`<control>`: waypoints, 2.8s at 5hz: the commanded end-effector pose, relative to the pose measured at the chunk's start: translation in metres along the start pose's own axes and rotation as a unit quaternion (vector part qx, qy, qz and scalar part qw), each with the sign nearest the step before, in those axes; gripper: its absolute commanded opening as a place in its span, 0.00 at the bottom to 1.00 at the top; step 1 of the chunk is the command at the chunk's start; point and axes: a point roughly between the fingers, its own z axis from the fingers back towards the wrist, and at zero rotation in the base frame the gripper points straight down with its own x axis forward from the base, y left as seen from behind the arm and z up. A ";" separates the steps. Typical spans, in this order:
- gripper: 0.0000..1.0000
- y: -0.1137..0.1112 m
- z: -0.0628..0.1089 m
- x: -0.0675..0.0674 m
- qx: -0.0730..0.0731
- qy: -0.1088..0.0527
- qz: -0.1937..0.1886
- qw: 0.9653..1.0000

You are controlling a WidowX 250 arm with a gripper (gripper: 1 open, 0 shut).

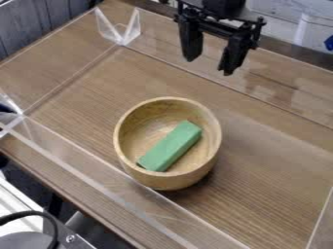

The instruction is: Remove the green block from inside the brown bowl and put it on the table

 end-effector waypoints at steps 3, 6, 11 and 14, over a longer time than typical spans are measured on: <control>1.00 0.011 -0.037 -0.046 0.009 0.024 -0.026 0.999; 1.00 0.019 -0.077 -0.054 0.007 0.025 -0.050 0.998; 1.00 0.007 -0.093 -0.047 0.004 0.019 -0.072 0.997; 1.00 0.007 -0.098 -0.040 0.000 0.016 -0.072 0.997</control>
